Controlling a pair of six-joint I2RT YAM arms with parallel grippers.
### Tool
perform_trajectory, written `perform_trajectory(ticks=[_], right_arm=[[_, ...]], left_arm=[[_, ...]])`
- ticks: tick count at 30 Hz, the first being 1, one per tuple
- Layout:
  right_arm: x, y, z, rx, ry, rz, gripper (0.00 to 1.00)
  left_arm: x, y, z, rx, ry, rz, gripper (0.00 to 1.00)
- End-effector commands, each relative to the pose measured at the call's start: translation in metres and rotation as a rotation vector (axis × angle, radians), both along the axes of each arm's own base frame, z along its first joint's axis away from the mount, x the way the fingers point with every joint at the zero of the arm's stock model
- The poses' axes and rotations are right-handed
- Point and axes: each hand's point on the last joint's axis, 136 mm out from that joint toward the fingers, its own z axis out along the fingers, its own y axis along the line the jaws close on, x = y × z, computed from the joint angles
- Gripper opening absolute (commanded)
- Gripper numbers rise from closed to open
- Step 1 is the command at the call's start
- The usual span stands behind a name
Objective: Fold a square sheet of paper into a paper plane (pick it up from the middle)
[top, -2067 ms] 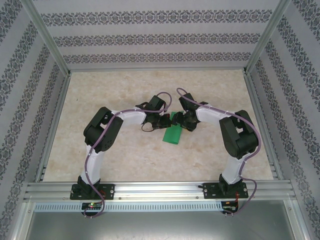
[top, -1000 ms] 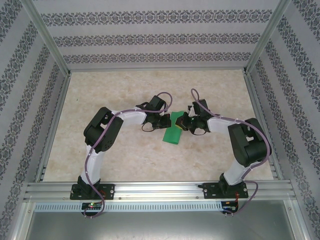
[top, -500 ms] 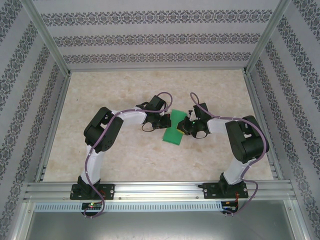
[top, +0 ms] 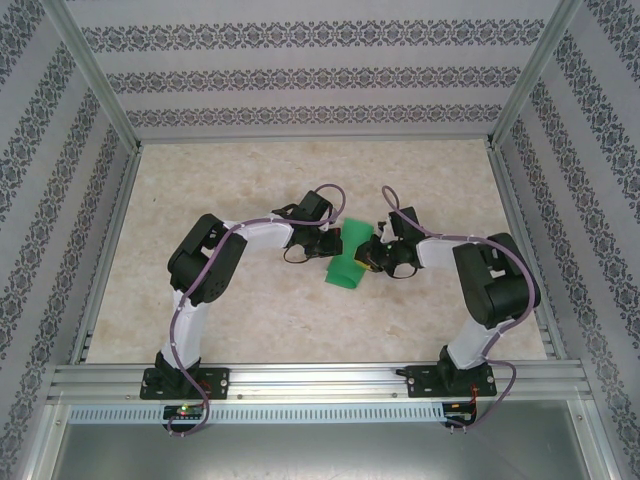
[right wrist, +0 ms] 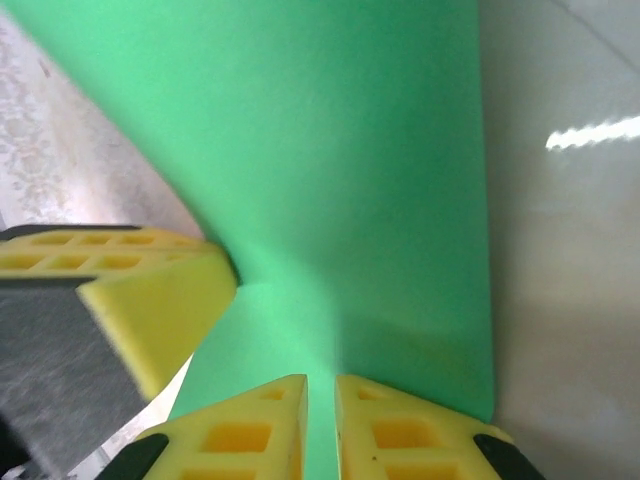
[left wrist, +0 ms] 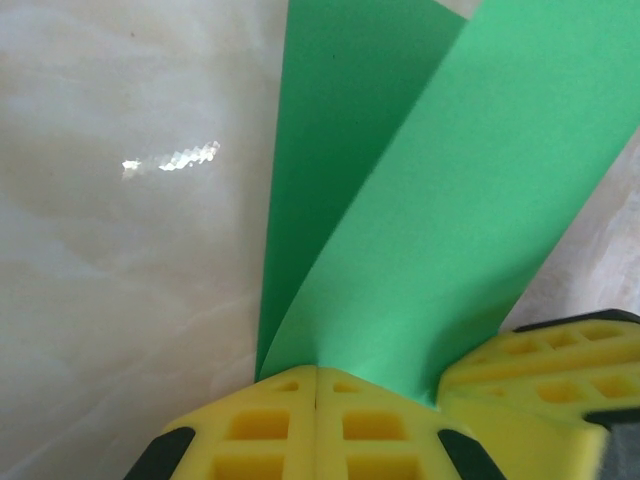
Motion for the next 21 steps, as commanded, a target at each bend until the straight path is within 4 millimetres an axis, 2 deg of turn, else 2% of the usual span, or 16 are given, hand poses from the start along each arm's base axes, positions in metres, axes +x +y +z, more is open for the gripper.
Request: perform_trajectory(ticks=[1, 4, 11, 16, 19, 21], right_arm=[[-0.001, 0.006, 0.028, 0.043, -0.056, 0.039, 0.16], [-0.006, 0.007, 0.028, 0.027, -0.042, 0.055, 0.16], [-0.023, 0.007, -0.005, -0.013, 0.042, 0.071, 0.16], [-0.037, -0.006, -0.028, -0.075, 0.093, 0.072, 0.16], [-0.037, -0.006, -0.028, -0.070, 0.103, 0.084, 0.17], [-0.033, -0.003, -0.017, -0.057, 0.073, 0.086, 0.17]], left_arm=[[-0.019, 0.012, -0.034, 0.102, 0.079, -0.016, 0.00], [-0.020, 0.012, -0.034, 0.101, 0.080, -0.017, 0.00], [-0.019, 0.011, -0.033, 0.098, 0.078, -0.018, 0.00], [-0.020, 0.012, -0.033, 0.101, 0.080, -0.021, 0.00], [-0.021, 0.012, -0.034, 0.102, 0.082, -0.021, 0.00], [-0.021, 0.011, -0.032, 0.101, 0.080, -0.022, 0.00]])
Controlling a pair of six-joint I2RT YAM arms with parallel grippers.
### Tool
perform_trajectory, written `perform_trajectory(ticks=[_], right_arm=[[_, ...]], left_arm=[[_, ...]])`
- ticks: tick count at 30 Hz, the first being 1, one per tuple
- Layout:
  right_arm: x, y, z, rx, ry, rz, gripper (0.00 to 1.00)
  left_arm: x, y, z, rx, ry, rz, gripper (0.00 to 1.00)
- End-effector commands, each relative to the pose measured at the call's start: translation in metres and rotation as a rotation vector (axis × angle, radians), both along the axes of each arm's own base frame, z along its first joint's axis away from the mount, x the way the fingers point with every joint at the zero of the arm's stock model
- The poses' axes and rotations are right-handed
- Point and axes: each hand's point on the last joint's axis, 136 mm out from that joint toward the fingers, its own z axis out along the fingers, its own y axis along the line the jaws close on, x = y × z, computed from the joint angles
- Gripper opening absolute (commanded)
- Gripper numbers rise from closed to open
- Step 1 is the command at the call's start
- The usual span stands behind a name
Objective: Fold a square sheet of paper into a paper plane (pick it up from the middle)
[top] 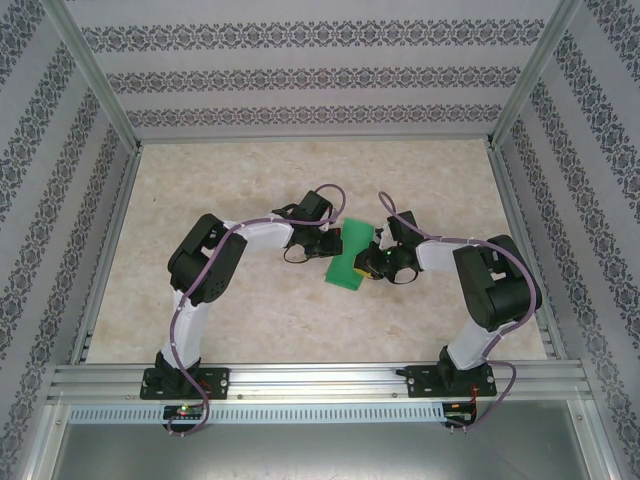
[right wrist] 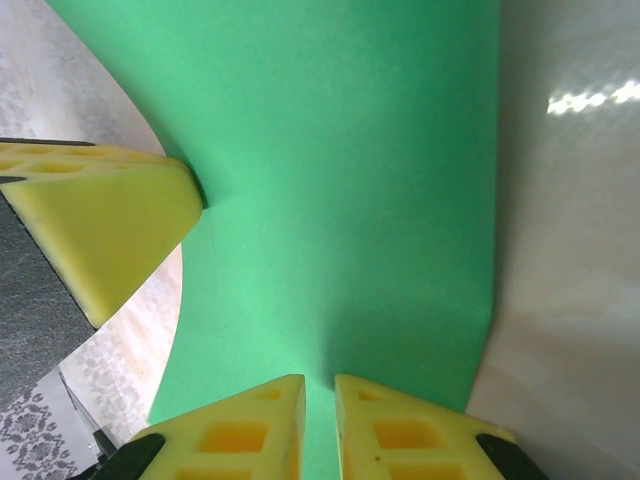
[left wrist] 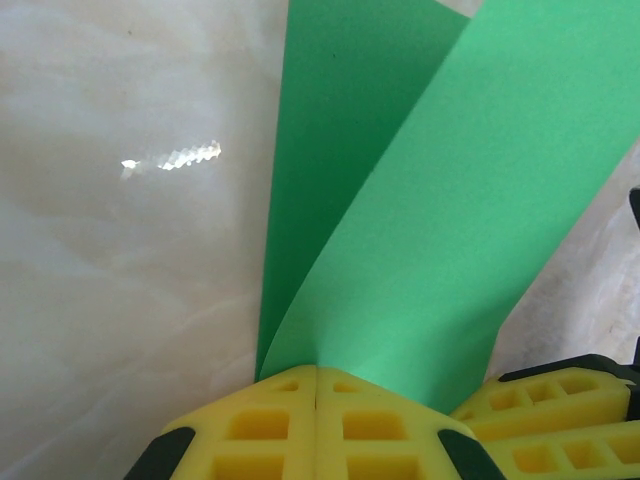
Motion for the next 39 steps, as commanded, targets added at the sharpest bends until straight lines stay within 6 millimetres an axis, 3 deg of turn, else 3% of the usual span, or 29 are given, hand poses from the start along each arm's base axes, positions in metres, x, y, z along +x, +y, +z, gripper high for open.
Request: perform_trajectory(ticks=[1, 4, 7, 11, 19, 23, 28, 31, 35, 39], right_arm=[[-0.007, -0.005, 0.000, -0.028, 0.010, 0.016, 0.17], [-0.003, 0.001, 0.025, 0.021, -0.043, 0.013, 0.17], [-0.006, 0.009, 0.037, 0.068, -0.065, 0.016, 0.17], [-0.014, 0.014, 0.031, 0.070, -0.053, 0.025, 0.16], [-0.036, 0.003, -0.012, 0.013, 0.058, 0.011, 0.16], [-0.037, -0.001, -0.005, -0.013, 0.048, 0.013, 0.16], [-0.026, 0.004, 0.033, 0.024, -0.041, 0.019, 0.17], [-0.022, 0.009, 0.044, 0.044, -0.067, 0.023, 0.18], [-0.020, 0.016, 0.045, 0.066, -0.073, 0.023, 0.18], [-0.023, 0.018, 0.031, 0.062, -0.040, 0.030, 0.18]], left_arm=[[-0.020, 0.012, -0.032, 0.103, 0.076, -0.018, 0.00], [-0.020, 0.012, -0.032, 0.101, 0.077, -0.017, 0.00], [-0.020, 0.012, -0.032, 0.100, 0.077, -0.017, 0.00], [-0.020, 0.012, -0.032, 0.101, 0.078, -0.018, 0.00], [-0.019, 0.012, -0.029, 0.099, 0.069, -0.018, 0.00], [-0.019, 0.012, -0.029, 0.097, 0.067, -0.015, 0.00], [-0.019, 0.012, -0.026, 0.094, 0.064, -0.017, 0.00], [-0.019, 0.011, -0.025, 0.094, 0.065, -0.020, 0.00], [-0.019, 0.012, -0.025, 0.099, 0.066, -0.018, 0.00], [-0.020, 0.012, -0.028, 0.088, 0.070, -0.006, 0.00]])
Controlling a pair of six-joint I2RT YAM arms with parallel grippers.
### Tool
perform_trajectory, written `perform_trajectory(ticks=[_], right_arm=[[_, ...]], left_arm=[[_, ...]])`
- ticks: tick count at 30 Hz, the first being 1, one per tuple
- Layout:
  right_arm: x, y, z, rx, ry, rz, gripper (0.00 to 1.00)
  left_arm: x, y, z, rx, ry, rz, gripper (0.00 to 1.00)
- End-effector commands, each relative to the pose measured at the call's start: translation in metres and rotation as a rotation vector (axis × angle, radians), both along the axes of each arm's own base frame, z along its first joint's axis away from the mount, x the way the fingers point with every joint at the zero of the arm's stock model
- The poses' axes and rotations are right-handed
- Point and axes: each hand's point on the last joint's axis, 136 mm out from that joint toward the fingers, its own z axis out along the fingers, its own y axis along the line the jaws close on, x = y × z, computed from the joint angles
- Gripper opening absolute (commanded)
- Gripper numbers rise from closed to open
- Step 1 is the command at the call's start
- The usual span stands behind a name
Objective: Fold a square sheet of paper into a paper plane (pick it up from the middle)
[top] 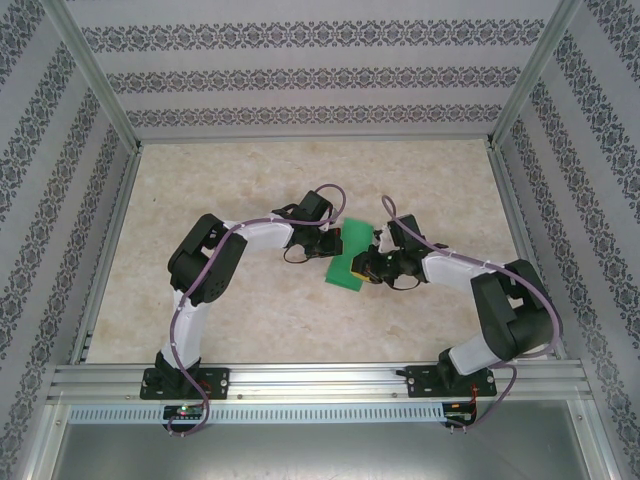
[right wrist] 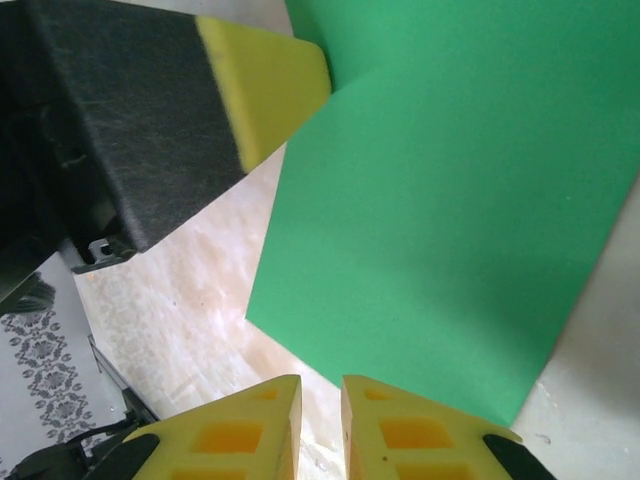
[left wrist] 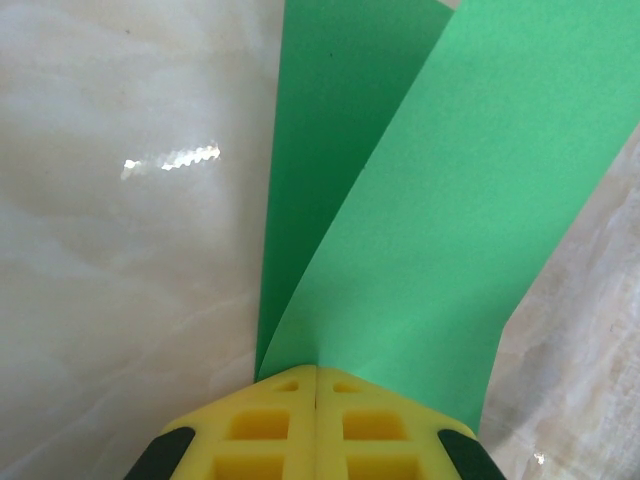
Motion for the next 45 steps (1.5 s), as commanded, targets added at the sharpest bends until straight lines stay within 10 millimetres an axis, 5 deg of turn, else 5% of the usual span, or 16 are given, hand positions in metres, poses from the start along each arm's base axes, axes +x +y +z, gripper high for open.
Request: perform_trajectory(ticks=[1, 23, 36, 45], right_arm=[[0.001, 0.005, -0.008, 0.009, 0.015, 0.003, 0.18], [0.017, 0.003, 0.005, 0.020, -0.038, -0.031, 0.19], [-0.005, -0.012, -0.044, -0.073, 0.063, -0.028, 0.18], [-0.006, 0.002, -0.001, -0.016, -0.029, 0.006, 0.18]], left_arm=[[-0.020, 0.011, -0.030, 0.086, 0.074, -0.006, 0.00], [-0.023, 0.014, -0.038, 0.111, 0.081, -0.017, 0.00], [-0.022, 0.013, -0.037, 0.116, 0.081, -0.028, 0.00], [-0.021, 0.012, -0.037, 0.111, 0.083, -0.024, 0.00]])
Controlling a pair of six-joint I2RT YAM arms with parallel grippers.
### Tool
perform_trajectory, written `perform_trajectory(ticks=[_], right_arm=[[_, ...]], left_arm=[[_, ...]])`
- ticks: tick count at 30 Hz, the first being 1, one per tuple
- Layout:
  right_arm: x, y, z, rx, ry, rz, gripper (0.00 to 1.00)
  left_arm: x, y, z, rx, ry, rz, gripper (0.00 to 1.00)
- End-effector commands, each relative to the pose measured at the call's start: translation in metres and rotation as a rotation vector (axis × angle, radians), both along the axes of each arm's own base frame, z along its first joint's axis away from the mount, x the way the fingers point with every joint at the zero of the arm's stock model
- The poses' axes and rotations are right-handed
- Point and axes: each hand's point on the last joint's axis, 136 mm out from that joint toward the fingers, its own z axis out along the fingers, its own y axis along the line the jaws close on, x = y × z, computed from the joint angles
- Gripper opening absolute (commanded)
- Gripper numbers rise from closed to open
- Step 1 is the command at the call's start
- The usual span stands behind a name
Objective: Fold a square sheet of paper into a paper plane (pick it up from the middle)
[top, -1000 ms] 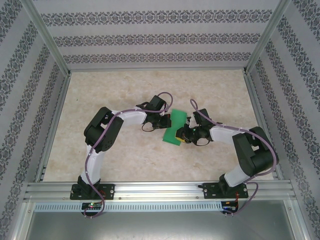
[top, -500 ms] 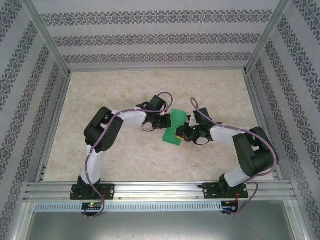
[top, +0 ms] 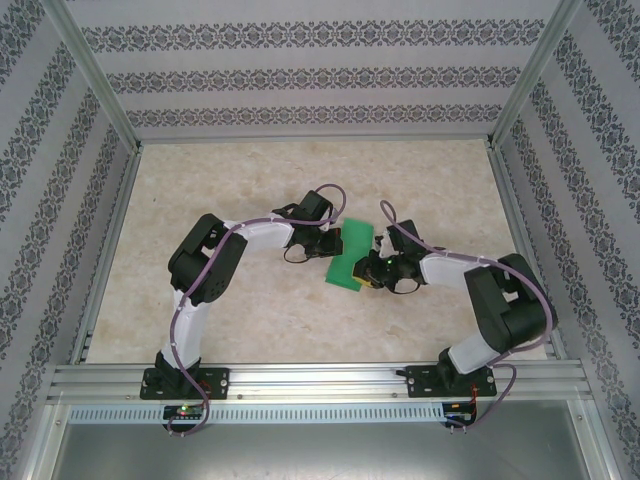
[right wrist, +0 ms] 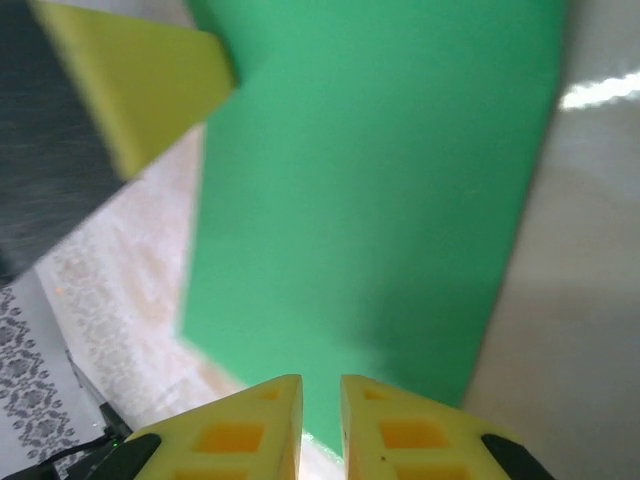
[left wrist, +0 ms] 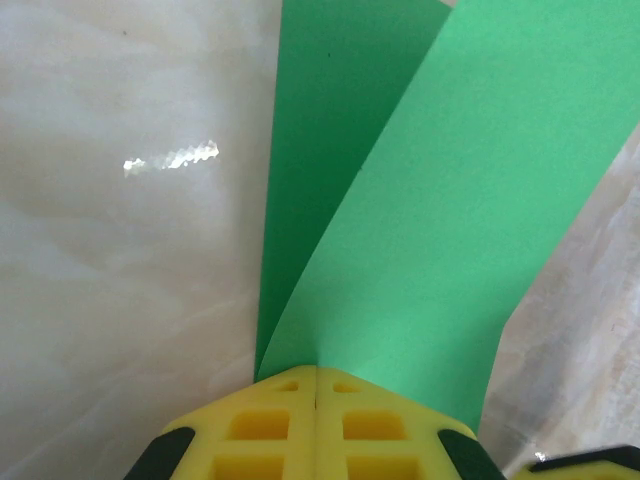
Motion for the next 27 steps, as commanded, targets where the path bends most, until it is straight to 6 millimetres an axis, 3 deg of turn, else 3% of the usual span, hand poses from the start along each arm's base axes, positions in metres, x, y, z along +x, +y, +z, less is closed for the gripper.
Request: perform_trajectory(ticks=[1, 11, 14, 20, 27], right_arm=[[-0.003, 0.007, 0.012, 0.015, -0.045, 0.025, 0.18], [-0.021, 0.003, -0.038, -0.034, 0.054, 0.035, 0.17], [-0.022, 0.002, -0.036, -0.031, 0.051, 0.036, 0.17], [-0.017, 0.008, -0.005, 0.014, -0.031, 0.057, 0.18], [-0.031, 0.006, -0.029, 0.009, 0.027, 0.075, 0.18]], left_arm=[[-0.021, 0.011, -0.036, 0.106, 0.084, -0.020, 0.00], [-0.023, 0.013, -0.039, 0.114, 0.087, -0.025, 0.00], [-0.024, 0.013, -0.039, 0.113, 0.089, -0.026, 0.00], [-0.023, 0.013, -0.036, 0.110, 0.085, -0.027, 0.00], [-0.022, 0.012, -0.038, 0.111, 0.085, -0.029, 0.00]])
